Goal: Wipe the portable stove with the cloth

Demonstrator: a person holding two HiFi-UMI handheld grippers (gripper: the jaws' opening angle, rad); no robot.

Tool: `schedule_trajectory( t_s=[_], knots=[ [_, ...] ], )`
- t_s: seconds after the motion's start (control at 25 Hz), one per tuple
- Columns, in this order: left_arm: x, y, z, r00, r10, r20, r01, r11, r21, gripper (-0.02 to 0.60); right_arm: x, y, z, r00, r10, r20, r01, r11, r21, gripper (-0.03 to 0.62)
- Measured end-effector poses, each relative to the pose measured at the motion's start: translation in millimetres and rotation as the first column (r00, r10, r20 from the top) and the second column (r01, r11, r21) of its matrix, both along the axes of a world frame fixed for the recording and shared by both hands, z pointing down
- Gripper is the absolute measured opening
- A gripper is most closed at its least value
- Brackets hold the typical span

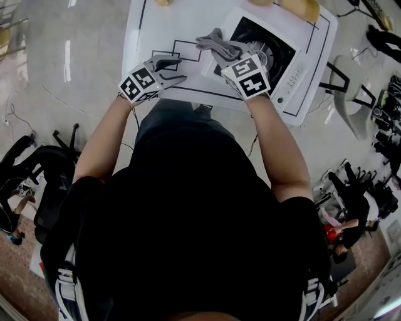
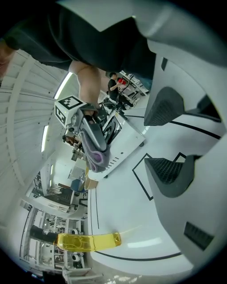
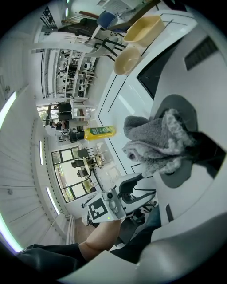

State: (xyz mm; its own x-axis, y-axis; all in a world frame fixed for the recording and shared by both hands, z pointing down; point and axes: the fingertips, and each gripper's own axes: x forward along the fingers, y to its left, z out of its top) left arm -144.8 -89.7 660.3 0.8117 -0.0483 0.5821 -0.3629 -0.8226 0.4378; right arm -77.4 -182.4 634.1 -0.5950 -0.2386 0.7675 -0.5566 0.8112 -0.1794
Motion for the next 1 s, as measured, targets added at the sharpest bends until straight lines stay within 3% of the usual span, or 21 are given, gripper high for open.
schedule_trajectory(
  t_s=[0.6, 1.0],
  knots=[
    [6, -35, 6, 0.999, 0.033, -0.025, -0.033, 0.999, -0.021, 0.233, 27, -99, 6, 0.991, 0.135, 0.005, -0.135, 0.991, 0.01, 0.114],
    [13, -57, -2, 0.998, 0.012, -0.058, -0.014, 0.999, -0.03, 0.233, 40, -142, 6, 0.978, 0.206, 0.033, -0.206, 0.978, 0.002, 0.114]
  ],
)
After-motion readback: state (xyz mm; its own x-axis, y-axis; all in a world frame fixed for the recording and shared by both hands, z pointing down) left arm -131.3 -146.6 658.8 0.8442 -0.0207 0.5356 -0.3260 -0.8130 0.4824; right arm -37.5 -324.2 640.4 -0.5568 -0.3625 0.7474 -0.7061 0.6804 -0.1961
